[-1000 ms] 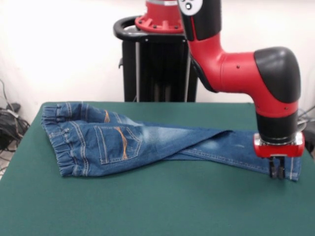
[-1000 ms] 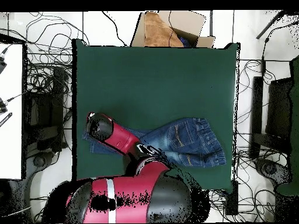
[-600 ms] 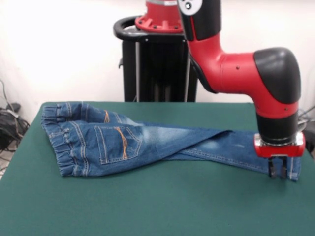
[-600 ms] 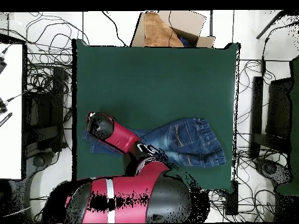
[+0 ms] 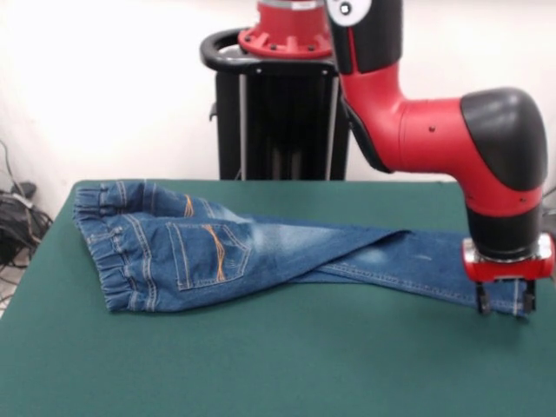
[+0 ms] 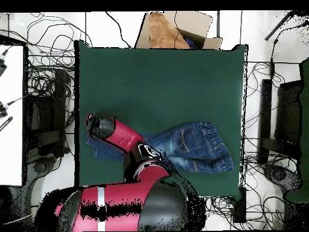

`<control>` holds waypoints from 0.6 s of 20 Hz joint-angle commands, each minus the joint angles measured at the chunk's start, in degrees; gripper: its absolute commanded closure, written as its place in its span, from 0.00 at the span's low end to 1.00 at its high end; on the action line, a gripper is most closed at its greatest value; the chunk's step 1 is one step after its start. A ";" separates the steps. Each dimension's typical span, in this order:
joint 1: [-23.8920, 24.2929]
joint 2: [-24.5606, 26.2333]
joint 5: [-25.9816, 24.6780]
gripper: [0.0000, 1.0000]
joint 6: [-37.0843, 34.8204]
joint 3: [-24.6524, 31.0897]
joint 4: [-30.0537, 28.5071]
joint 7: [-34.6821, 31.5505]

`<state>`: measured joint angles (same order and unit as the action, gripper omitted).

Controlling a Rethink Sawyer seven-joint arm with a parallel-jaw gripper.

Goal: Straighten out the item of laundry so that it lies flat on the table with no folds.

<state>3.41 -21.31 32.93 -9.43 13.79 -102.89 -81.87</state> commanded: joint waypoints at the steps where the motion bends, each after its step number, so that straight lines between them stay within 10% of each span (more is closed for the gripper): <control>1: -1.50 7.70 -1.74 0.00 -5.91 0.62 2.13 -8.87; 12: -8.98 7.84 -8.59 0.00 -22.56 -10.33 7.97 -9.23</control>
<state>-2.05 -20.18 28.40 -18.98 7.05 -96.37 -81.87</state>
